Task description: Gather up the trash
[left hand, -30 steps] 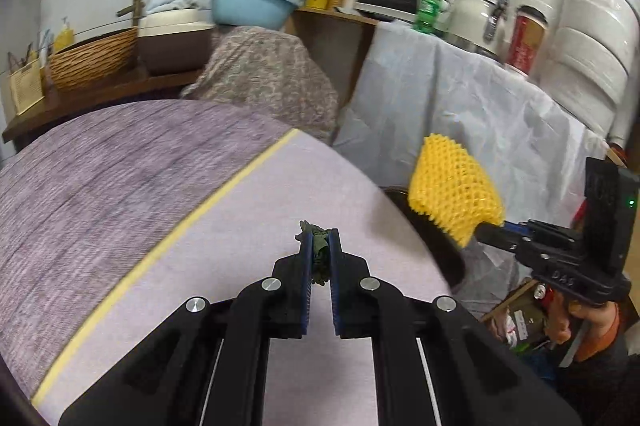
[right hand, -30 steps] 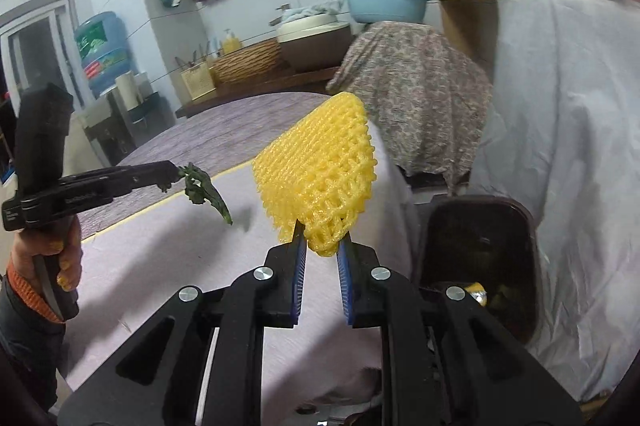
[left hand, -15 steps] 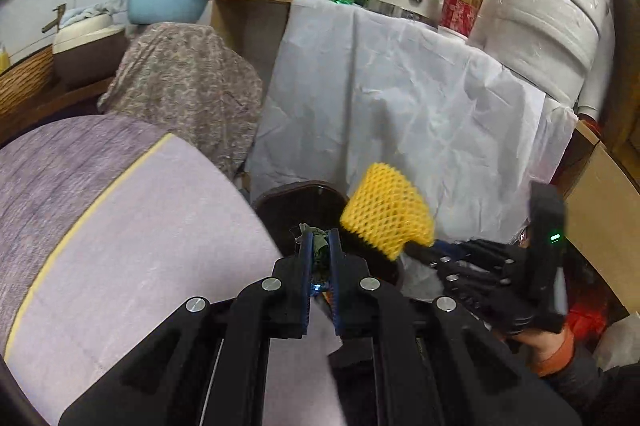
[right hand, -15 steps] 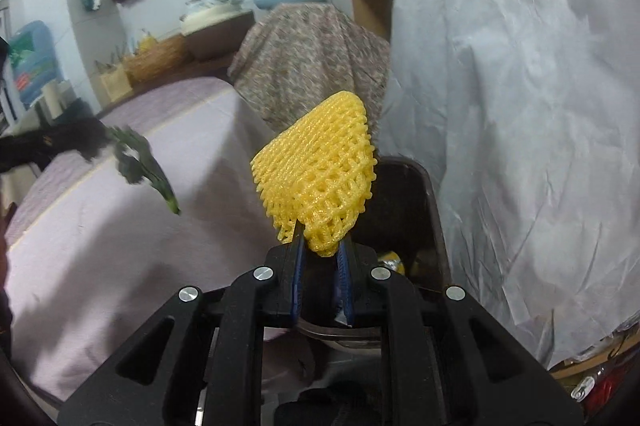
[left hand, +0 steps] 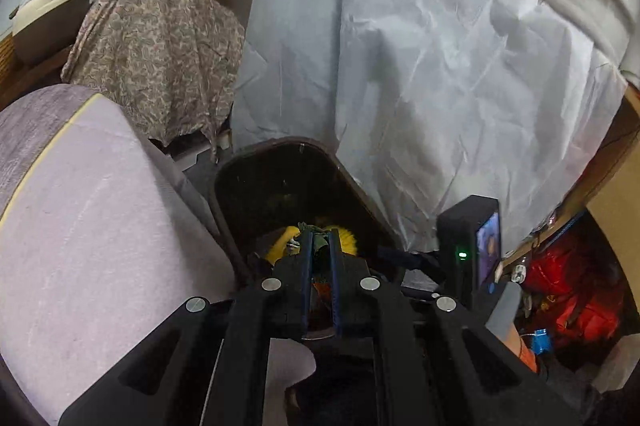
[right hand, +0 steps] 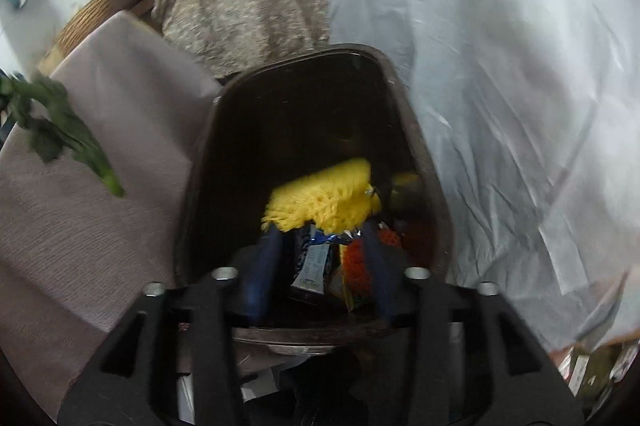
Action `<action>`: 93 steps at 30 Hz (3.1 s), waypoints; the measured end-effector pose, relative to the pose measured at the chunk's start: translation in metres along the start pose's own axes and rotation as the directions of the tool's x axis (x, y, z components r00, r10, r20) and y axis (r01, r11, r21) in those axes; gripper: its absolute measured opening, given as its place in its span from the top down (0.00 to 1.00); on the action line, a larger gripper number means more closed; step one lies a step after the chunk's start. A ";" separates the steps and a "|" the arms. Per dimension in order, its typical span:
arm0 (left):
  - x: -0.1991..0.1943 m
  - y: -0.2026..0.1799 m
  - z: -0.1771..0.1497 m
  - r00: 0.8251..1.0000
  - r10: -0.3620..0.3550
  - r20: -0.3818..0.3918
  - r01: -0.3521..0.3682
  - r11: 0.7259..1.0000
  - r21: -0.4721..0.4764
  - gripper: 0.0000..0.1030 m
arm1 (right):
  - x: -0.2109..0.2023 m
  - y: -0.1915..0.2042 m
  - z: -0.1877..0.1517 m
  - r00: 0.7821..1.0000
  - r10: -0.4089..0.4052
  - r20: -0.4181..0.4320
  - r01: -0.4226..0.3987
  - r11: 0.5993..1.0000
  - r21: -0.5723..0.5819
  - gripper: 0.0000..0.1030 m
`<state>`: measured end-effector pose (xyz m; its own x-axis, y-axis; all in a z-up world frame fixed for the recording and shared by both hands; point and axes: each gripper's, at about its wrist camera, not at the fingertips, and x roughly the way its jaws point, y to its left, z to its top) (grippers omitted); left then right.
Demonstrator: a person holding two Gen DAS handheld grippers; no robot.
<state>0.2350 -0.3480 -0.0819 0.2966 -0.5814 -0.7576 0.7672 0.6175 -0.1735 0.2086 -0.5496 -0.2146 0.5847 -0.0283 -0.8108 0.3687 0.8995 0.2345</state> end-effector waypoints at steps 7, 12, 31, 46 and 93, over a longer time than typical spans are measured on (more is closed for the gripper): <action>0.036 -0.014 0.012 0.998 0.040 -0.058 -0.039 0.999 0.015 0.92 | -0.027 -0.020 -0.014 0.997 -0.050 0.056 0.046 0.996 0.075 0.36; 0.058 -0.021 0.017 0.994 0.070 -0.084 -0.068 0.997 0.022 0.90 | -0.045 -0.035 -0.018 0.989 -0.112 0.100 0.100 0.987 0.122 0.27; 0.013 -0.025 0.018 0.995 0.081 0.051 -0.083 0.996 0.031 0.28 | -0.088 -0.039 -0.018 0.962 -0.184 0.201 0.161 0.979 0.124 0.20; -0.176 0.052 -0.077 0.878 0.293 0.378 -0.247 0.955 -0.167 0.05 | -0.169 0.089 -0.019 0.909 -0.041 0.415 0.089 0.991 -0.096 0.10; -0.311 0.079 -0.215 0.603 0.632 0.487 -0.455 0.774 -0.440 0.05 | -0.292 0.253 -0.122 0.749 0.330 0.575 -0.087 0.908 -0.410 0.06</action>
<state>0.0810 -0.0051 0.0047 0.9406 -0.2186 -0.2597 0.2086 0.9758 -0.0661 0.0426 -0.2600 0.0163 0.9748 0.0256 -0.2214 -0.0118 0.9979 0.0633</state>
